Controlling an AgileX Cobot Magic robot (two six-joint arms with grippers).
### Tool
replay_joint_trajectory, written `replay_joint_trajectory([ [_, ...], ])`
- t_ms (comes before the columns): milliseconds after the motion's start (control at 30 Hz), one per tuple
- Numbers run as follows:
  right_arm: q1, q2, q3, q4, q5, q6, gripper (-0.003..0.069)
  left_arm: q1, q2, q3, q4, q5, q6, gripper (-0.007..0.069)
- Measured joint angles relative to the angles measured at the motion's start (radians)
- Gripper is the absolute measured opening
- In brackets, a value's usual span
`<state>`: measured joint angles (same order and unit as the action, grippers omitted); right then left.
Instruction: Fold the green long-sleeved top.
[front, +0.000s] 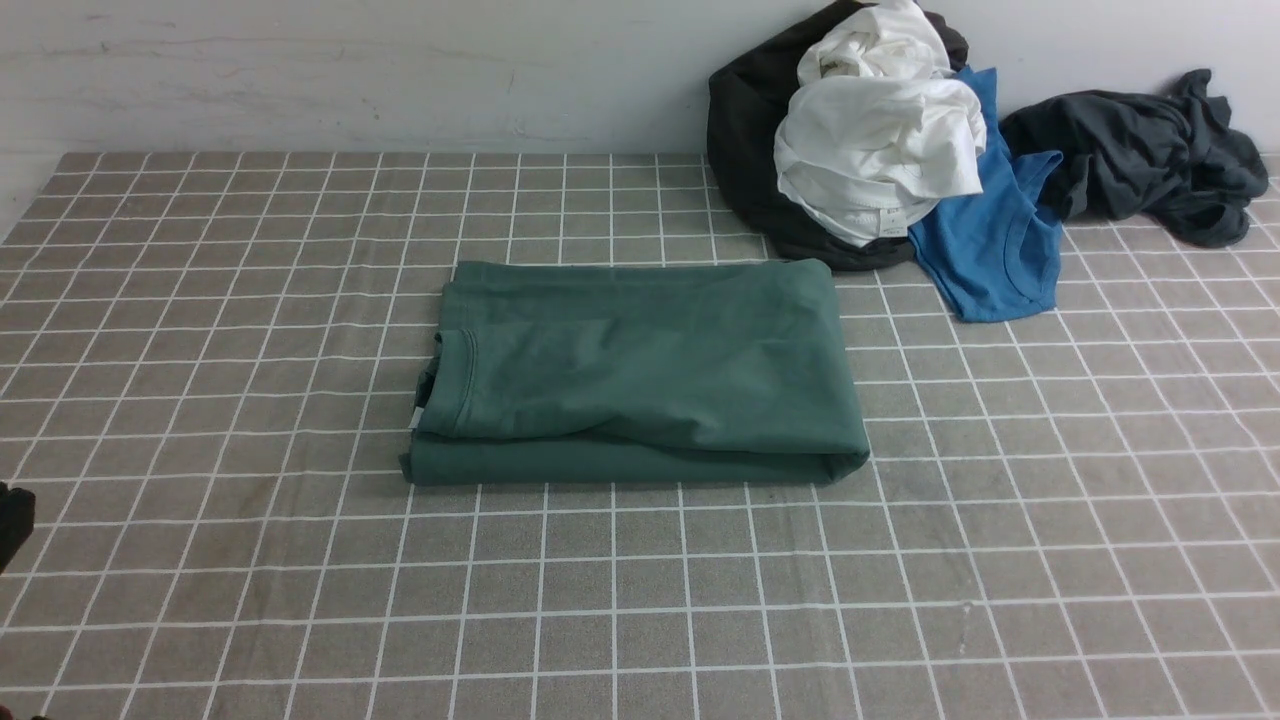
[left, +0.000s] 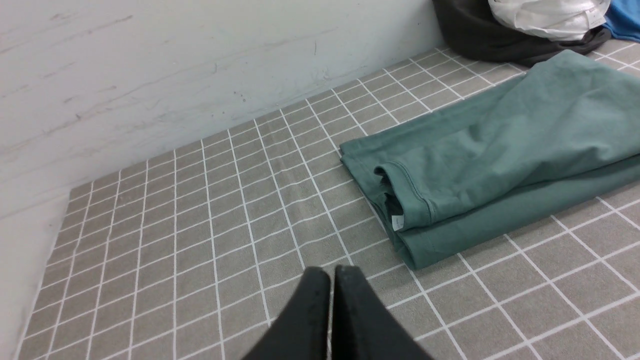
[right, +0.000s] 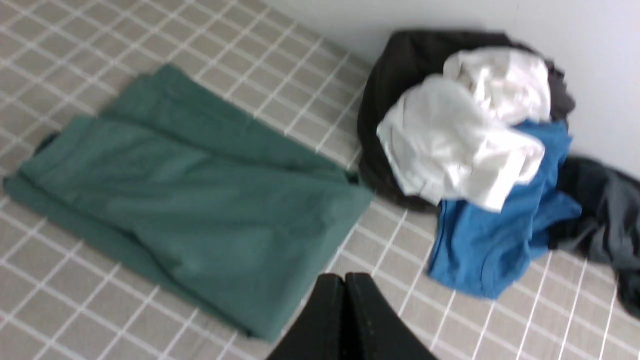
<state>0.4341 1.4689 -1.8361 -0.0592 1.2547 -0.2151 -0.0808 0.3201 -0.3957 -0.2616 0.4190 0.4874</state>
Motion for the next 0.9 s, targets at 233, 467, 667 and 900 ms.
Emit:
replay_joint_trajectory([
  [233,0.0,-0.306,0.584,-0.026,-0.303,0.0,-0.0013,0.0,0.0,0.0,0.0,0.026,0.0,-0.0003],
  [467,0.0,-0.58,1.175,0.059,-0.765,-0.007,-0.0013,0.0,0.0,0.0,-0.001,0.027,0.0,-0.0003],
  [667,0.0,-0.641,1.436,0.093,-0.961,-0.002,-0.0013,0.0,0.0,0.0,-0.001,0.027,0.0,-0.0003],
  [900,0.0,-0.641,1.607,0.092,-0.915,-0.002,-0.0013,0.0,0.0,0.0,-0.001,0.027,0.0,-0.0003],
])
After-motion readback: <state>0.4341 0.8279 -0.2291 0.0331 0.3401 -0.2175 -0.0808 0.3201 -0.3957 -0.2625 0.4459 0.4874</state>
